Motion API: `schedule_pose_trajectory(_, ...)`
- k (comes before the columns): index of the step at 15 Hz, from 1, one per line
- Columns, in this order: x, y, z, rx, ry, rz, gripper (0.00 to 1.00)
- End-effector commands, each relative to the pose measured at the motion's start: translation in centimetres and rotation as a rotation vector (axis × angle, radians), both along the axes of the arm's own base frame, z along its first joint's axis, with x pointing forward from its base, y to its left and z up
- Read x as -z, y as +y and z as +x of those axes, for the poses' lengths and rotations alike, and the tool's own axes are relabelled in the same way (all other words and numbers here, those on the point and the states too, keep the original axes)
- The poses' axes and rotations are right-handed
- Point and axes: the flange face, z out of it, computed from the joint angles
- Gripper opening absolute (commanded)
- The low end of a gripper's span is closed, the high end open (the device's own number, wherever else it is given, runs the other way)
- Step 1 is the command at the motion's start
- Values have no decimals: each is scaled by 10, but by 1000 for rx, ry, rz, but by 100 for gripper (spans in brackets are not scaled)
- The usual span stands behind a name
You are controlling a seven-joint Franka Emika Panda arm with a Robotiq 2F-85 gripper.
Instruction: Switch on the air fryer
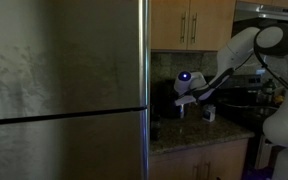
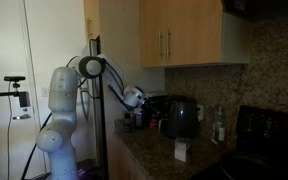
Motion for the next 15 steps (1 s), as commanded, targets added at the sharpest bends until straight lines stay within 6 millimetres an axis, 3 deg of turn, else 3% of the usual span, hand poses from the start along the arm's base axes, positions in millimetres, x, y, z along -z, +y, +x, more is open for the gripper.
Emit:
schedule_pose_trajectory(1,-3,4,1,-6,-9,0,100)
schedule_pose_trajectory(4,-8,9,3,-13,-22,2,100)
schedule_pose_trajectory(12,6,8,32,87,-7,3,100)
schedule_pose_trajectory(13,-4,4,19,56,-20,13,100)
schedule_pose_trajectory(15,3,3,22,62,-13,7,100)
